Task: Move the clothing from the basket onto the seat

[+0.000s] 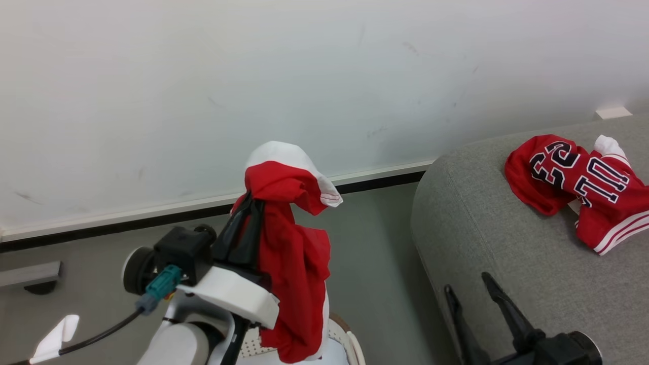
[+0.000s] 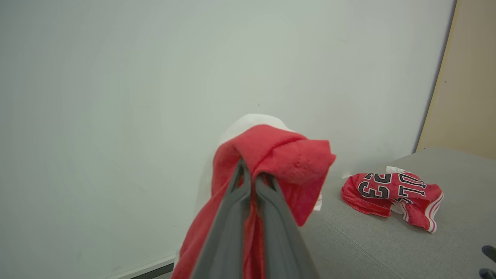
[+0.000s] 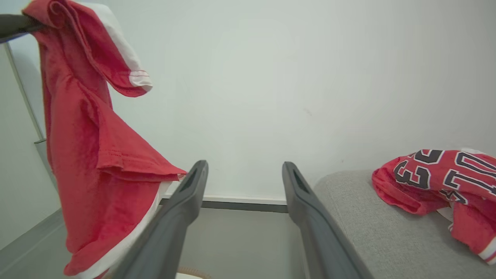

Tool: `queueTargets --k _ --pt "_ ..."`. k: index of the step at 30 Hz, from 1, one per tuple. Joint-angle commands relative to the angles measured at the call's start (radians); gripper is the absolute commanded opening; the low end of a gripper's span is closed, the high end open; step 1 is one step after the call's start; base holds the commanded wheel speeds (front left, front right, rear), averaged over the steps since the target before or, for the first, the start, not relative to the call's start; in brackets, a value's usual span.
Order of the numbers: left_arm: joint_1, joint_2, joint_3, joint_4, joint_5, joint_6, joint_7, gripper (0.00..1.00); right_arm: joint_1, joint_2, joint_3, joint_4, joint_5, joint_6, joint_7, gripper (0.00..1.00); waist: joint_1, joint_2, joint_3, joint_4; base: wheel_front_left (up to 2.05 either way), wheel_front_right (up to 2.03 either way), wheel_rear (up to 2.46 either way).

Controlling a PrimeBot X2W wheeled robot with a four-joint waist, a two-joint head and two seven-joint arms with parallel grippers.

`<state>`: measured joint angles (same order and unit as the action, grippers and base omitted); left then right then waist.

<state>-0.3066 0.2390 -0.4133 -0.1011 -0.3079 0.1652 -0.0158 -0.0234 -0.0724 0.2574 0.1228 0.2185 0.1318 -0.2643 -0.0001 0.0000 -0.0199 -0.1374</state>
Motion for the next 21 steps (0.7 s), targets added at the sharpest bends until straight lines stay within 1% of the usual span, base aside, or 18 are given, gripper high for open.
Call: queueTargets --k 1,6,10,17,21 --pt "0.006 0.007 0.0 -0.005 0.011 0.001 0.004 0.0 -0.019 -0.012 0.02 -0.01 -0.001 -0.002 0.005 1.0 0.0001 0.0 0.001 0.0 0.0 0.0 0.0" --pt "-0.008 0.001 -0.015 -0.004 0.012 -0.005 0.01 0.0 -0.09 -0.037 0.147 -0.023 0.026 -0.002 0.032 1.0 0.0001 0.0 0.004 0.003 0.0 0.0 0.0" --pt "-0.018 -0.008 -0.03 0.001 0.012 -0.01 0.011 0.0 -0.167 -0.042 0.244 0.015 0.047 -0.002 0.04 1.0 0.0001 0.0 0.007 0.009 0.0 0.0 0.0" --pt "-0.036 -0.027 -0.07 0.007 0.014 -0.027 0.014 0.0 -0.293 -0.014 0.388 0.153 0.072 -0.002 0.027 1.0 0.0001 0.0 0.002 0.023 0.0 0.0 0.0" --pt "-0.04 -0.04 -0.094 0.001 0.012 -0.035 0.022 0.0 -0.356 0.005 0.426 0.251 0.078 -0.002 0.014 1.0 0.0001 0.0 -0.004 0.029 0.0 0.0 0.0"
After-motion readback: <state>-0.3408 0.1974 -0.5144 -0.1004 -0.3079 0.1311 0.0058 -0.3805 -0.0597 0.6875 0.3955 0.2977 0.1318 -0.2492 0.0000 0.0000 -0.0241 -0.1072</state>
